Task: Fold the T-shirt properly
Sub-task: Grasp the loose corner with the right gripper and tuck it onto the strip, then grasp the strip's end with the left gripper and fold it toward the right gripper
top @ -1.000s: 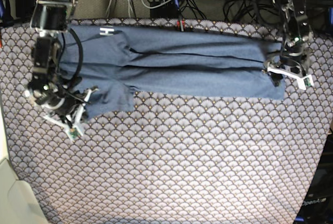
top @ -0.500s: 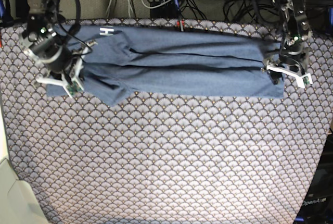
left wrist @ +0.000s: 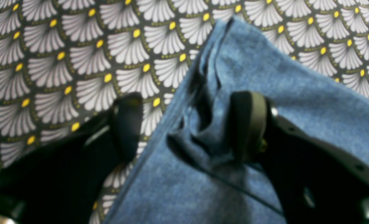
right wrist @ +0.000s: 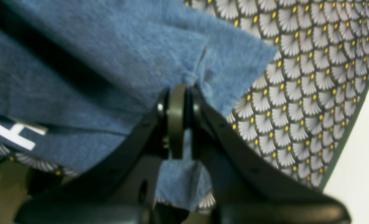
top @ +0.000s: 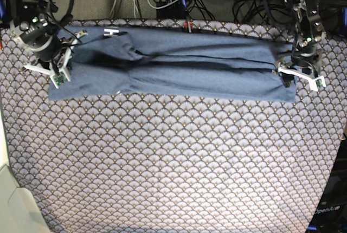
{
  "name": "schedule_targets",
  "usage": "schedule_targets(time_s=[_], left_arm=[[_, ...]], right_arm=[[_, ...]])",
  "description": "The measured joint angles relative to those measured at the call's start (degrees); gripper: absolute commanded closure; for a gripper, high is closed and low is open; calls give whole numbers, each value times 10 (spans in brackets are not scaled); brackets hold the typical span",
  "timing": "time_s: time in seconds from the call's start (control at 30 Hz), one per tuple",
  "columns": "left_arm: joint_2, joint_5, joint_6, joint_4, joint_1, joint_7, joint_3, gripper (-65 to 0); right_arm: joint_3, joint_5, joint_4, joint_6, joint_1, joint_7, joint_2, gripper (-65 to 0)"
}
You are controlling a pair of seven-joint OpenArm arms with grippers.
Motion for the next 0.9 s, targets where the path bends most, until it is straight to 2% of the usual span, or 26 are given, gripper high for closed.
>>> schedule_targets(time_s=[0.23,0.27,0.5,0.57,0.83,0.9], left_arm=[[-2,0,0,0,0,1,0,-423],[-2,0,-2,0,2,1,0,-423],[-5,-2,-4,0,8,-3,0,-423],[-5,-2,-4,0,8,-3,0,-423],[0,-2,-3,0,8,-6,0,-418],[0,-2,-3,0,8,-7,0,-366]], right_arm=[[0,-1,-10,0,3,-1,-4,-2],[0,0,-10,0,3,-3,-7,-21],[0,-2,-35,0,3,-2,-16,-283],[0,-3,-37,0,3,-3,-16,-331],[0,-3,-37,0,3,-3,-16,-348],[0,-3,-37,0,3,-3,-16,-348]])
